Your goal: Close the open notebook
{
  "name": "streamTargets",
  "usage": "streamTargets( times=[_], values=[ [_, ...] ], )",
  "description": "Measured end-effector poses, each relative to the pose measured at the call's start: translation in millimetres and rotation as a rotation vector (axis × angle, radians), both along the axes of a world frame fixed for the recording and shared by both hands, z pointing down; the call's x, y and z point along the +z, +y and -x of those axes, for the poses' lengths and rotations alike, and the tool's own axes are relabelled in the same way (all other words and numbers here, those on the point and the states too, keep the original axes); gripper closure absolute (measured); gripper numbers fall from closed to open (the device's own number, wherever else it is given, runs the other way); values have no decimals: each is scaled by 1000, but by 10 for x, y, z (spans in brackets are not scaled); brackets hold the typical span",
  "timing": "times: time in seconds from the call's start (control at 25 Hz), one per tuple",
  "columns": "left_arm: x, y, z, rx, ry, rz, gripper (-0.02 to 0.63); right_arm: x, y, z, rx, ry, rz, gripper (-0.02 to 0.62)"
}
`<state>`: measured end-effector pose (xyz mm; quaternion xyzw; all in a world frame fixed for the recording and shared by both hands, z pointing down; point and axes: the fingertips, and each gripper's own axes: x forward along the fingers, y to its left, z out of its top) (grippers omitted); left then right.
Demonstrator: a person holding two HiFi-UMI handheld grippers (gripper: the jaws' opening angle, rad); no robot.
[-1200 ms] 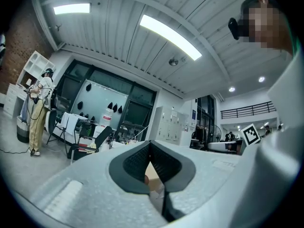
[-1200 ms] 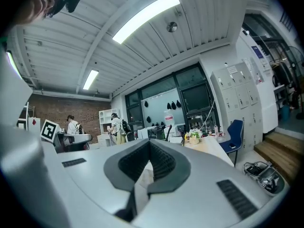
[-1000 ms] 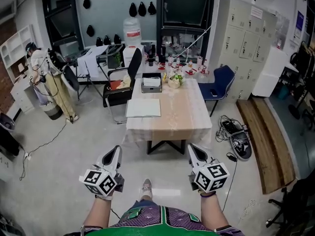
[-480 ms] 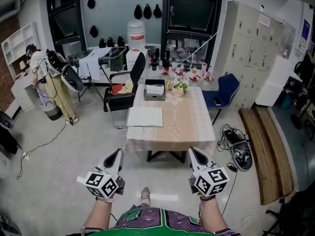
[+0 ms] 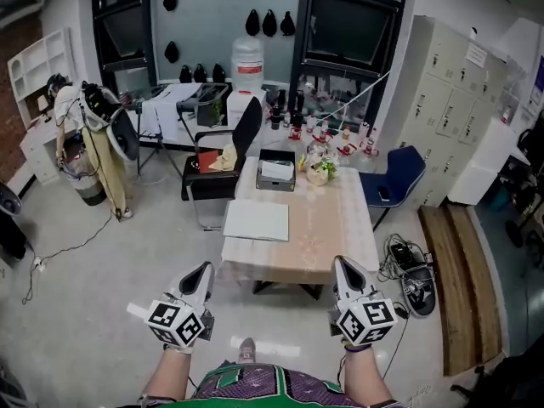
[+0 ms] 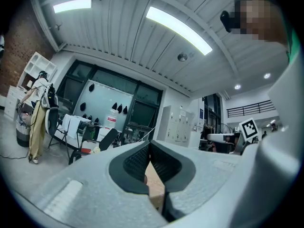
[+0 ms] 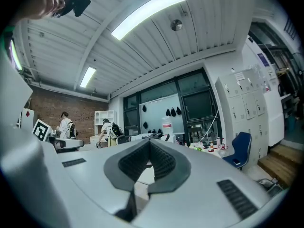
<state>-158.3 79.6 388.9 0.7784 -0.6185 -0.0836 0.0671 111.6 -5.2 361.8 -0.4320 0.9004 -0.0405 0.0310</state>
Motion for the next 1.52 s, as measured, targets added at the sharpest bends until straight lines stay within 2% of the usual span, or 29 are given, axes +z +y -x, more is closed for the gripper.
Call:
streamTargets(
  times=[0.28,0.64,0.88,1.08,1.32,1.52],
  values=[
    [-95,-539,280,15,-78,-3,589,-5,-560,334,-10,4,38,594],
    [-133,-1173,653,48,-120,-4,589,-84,-1145,851,-21,20,42,594],
    [-65,-1568,1004,50,-89,6,589,-65,-1490,1193,-27,55,47,594],
    [25,-1886,1219,78,-93,18,589,-54,-1747,1302,9,79,46,594],
    [93,-2100,1304,100,-72,26,589,23,-1925,1306,31,105,65,594],
    [195,-2184,1383,85,-49,40,589,14,-2052,1392,20,116,58,594]
  ],
)
